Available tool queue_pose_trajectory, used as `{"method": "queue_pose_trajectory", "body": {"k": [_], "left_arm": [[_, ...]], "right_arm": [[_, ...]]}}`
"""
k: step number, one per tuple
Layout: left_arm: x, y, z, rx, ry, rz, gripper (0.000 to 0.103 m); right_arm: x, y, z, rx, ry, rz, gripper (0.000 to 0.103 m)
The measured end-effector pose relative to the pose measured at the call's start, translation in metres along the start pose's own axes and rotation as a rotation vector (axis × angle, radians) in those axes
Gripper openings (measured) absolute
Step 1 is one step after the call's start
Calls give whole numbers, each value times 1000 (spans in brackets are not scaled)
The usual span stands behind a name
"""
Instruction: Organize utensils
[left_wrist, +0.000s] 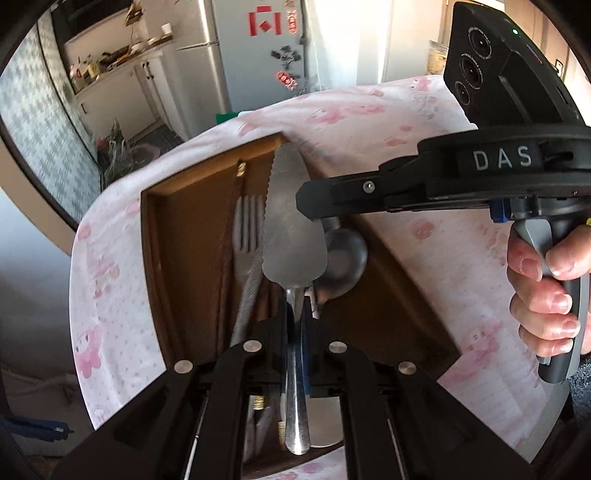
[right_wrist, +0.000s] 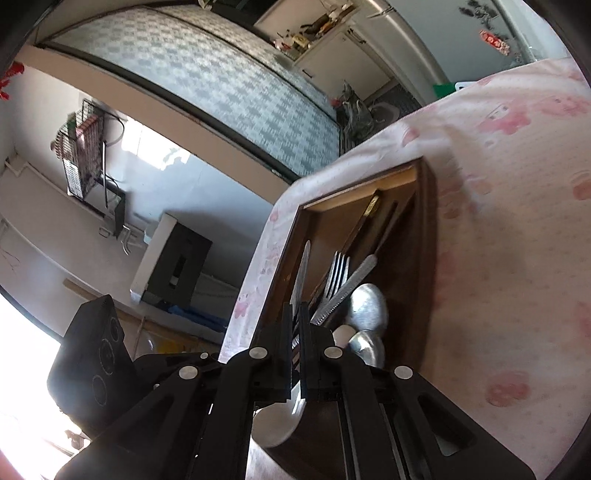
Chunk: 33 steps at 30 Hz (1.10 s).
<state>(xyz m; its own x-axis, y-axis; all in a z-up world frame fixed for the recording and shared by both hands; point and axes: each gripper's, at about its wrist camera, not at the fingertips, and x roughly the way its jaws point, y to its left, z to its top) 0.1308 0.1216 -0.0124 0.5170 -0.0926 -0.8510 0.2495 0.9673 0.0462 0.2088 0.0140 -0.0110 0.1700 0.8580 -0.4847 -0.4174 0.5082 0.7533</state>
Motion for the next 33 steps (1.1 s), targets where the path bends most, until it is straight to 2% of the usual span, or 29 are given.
{"method": "queue_pose_trajectory", "body": {"k": [8, 10, 11, 12, 14, 16, 20, 23, 24, 26, 31, 33], "left_arm": [[6, 9, -9, -33, 3, -34, 8], [2, 8, -9, -36, -8, -33, 13], [-1, 8, -10, -40, -18, -29, 22], [-3, 7, -10, -39, -26, -22, 43], [-12, 4, -11, -34, -58, -1, 58], [-17, 1, -13, -34, -60, -9, 59], [-31, -12, -22, -23, -84, -4, 69], [-45, -21, -30, -33, -145, 21, 84], [-54, -27, -38, -42, -187, 11, 89], [-67, -36, -48, -56, -249, -9, 92], [-89, -53, -76, -103, -389, 47, 98], [-92, -59, -84, -122, -430, 57, 99]], "right_arm": [[21, -1, -2, -8, 31, -40, 6], [21, -1, -2, -7, 37, -52, 9], [20, -1, -2, -8, 35, -59, 15], [17, -1, -2, -10, 30, -61, 20], [12, -2, -2, -10, 19, -65, 41], [4, -3, -4, -11, 14, -67, 46], [-10, -3, -12, -33, 16, -81, 55], [-23, 4, -22, -90, 12, -97, 67], [-30, 8, -28, -124, 2, -109, 69], [-45, 14, -39, -190, -28, -122, 75], [-77, 29, -72, -391, -125, -197, 89], [-88, 34, -86, -467, -158, -239, 91]]}}
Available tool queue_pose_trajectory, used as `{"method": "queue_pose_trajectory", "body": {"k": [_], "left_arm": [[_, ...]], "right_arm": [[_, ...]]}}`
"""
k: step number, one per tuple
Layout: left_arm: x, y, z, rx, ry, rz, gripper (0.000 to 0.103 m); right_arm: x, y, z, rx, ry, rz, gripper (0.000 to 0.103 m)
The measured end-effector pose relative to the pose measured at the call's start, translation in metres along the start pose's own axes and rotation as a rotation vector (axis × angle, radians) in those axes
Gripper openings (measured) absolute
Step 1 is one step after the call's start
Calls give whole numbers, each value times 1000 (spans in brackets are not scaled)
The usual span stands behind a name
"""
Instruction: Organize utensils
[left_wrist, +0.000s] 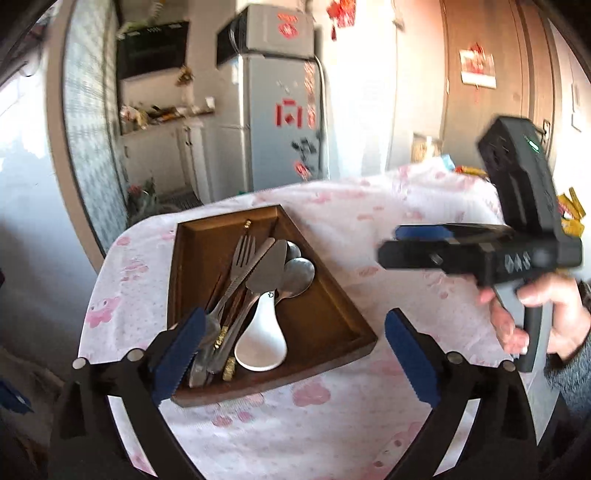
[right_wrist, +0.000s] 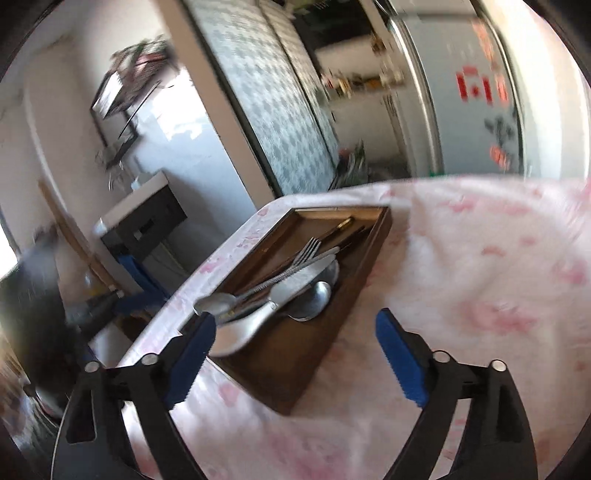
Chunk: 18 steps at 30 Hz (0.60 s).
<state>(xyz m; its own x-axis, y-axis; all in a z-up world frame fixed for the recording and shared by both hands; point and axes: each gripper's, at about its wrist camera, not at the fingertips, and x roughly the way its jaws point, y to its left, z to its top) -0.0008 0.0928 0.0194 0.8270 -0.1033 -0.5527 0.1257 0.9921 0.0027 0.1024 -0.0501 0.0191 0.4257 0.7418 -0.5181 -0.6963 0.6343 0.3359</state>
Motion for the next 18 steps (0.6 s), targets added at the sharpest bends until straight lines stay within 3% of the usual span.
{"method": "queue_pose_trajectory", "body": {"k": [6, 13, 18], "left_arm": [[-21, -11, -10, -49, -167, -10, 100], [-19, -29, -22, -15, -198, 73, 100], [-18, -27, -21, -40, -209, 98, 100]], "right_arm": [[-44, 11, -26, -166, -156, -148, 98], [-63, 12, -48, -283, -224, -179, 100], [-68, 5, -53, -241, -263, -175, 100]]}}
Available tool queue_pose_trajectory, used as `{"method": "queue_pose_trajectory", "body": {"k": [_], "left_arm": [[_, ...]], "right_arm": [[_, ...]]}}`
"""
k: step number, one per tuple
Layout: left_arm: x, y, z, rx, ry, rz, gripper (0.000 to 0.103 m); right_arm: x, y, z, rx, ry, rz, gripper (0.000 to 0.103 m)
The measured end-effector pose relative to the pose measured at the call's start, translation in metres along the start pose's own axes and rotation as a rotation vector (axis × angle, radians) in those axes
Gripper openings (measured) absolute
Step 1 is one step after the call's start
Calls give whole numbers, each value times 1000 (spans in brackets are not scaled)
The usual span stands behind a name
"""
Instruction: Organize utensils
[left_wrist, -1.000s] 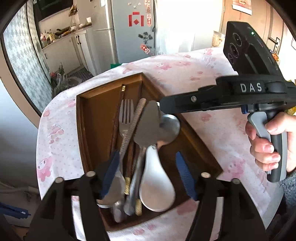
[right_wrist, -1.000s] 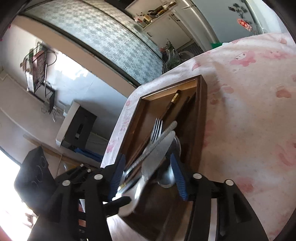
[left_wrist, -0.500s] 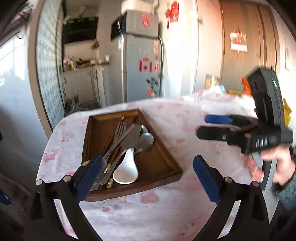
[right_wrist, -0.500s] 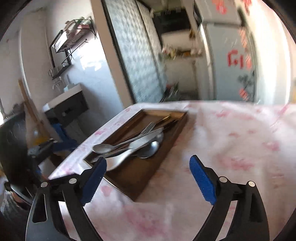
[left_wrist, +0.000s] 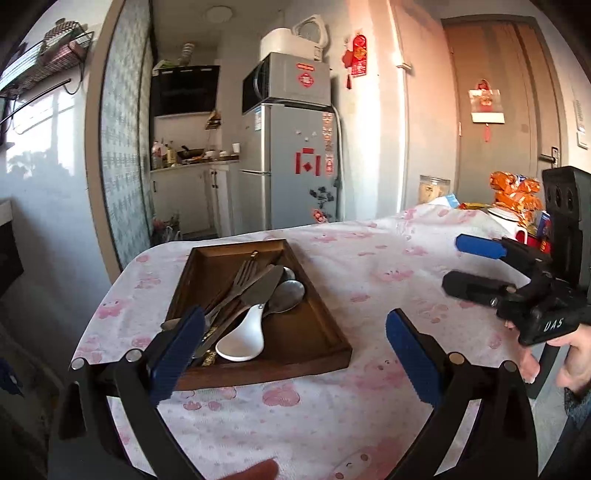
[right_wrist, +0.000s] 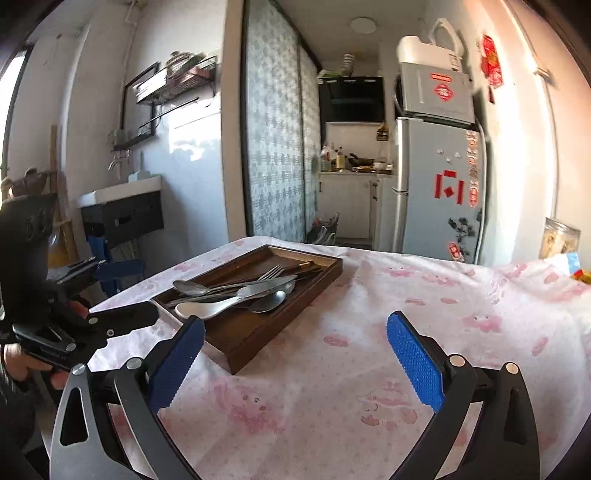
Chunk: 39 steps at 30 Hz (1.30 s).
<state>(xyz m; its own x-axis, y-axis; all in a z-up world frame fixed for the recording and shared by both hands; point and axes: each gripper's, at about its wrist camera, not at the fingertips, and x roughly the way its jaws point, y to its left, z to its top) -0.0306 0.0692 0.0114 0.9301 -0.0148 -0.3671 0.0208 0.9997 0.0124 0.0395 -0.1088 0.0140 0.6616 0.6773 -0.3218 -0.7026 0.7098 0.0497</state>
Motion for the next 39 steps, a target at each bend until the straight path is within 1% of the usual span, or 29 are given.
{"method": "queue_pose_trajectory", "body": {"k": [1, 5, 8, 10, 13, 20, 39], "left_arm": [[-1, 1, 0, -2, -9, 3, 100], [-8, 6, -2, -23, -50, 34, 100], [-15, 5, -2, -16, -86, 64, 100], [-16, 6, -4, -14, -95, 64, 100], [-15, 7, -4, -18, -88, 62, 100], [-18, 8, -5, -24, -90, 86, 100], [-17, 8, -5, -28, -90, 94, 100]], "right_arm": [[-3, -2, 1, 5, -20, 0, 100], [-6, -2, 0, -2, -18, 2, 100], [-9, 8, 0, -49, -25, -4, 100], [-9, 12, 0, -70, -22, 7, 100], [-7, 8, 1, -48, -14, 4, 100], [-6, 11, 1, -53, -11, 1, 100], [-6, 14, 1, -52, -10, 2, 100]]}}
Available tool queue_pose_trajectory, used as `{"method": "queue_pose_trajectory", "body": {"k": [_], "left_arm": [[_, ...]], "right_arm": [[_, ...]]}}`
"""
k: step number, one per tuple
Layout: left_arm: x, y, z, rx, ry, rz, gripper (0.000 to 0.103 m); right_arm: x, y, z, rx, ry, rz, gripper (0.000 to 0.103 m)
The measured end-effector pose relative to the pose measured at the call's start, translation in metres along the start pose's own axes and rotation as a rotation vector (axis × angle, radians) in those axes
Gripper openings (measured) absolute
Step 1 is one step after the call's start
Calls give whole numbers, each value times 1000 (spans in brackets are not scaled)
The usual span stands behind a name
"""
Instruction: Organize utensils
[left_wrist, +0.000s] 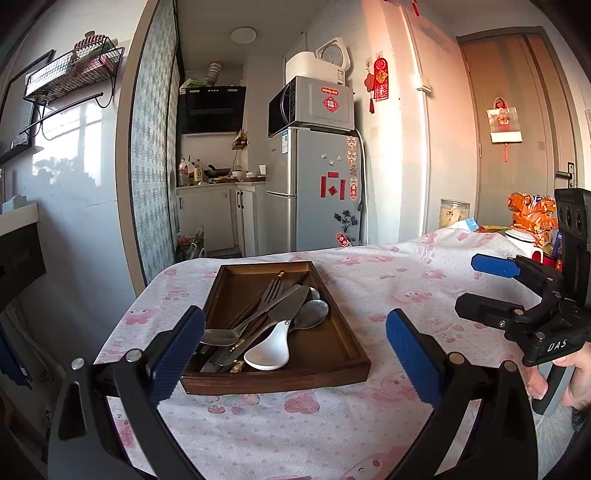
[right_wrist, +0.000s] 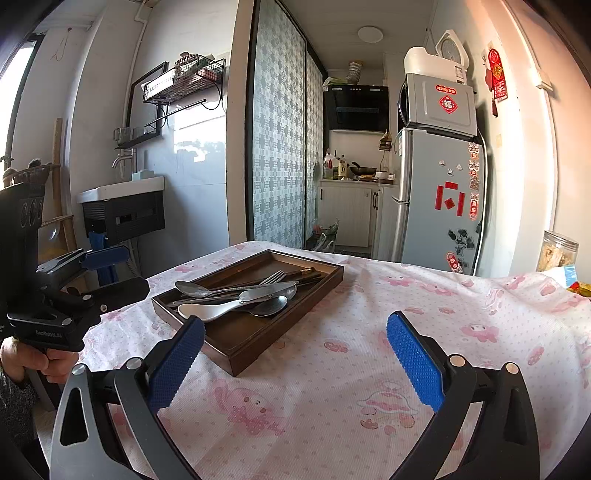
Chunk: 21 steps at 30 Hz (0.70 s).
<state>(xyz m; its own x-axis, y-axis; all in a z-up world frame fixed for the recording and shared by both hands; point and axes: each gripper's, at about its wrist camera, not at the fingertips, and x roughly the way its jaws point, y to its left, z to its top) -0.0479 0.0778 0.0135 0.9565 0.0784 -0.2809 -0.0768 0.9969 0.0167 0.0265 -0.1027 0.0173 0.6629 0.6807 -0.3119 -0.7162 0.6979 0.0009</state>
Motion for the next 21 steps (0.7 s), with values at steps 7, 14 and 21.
{"method": "queue_pose_trajectory", "body": {"k": [7, 14, 21], "left_arm": [[-1, 0, 0, 2, -3, -3, 100], [-1, 0, 0, 1, -2, -2, 100], [-1, 0, 0, 1, -2, -3, 100]], "right_arm": [[0, 0, 0, 0, 0, 0, 100], [0, 0, 0, 0, -1, 0, 100], [0, 0, 0, 0, -1, 0, 100]]}}
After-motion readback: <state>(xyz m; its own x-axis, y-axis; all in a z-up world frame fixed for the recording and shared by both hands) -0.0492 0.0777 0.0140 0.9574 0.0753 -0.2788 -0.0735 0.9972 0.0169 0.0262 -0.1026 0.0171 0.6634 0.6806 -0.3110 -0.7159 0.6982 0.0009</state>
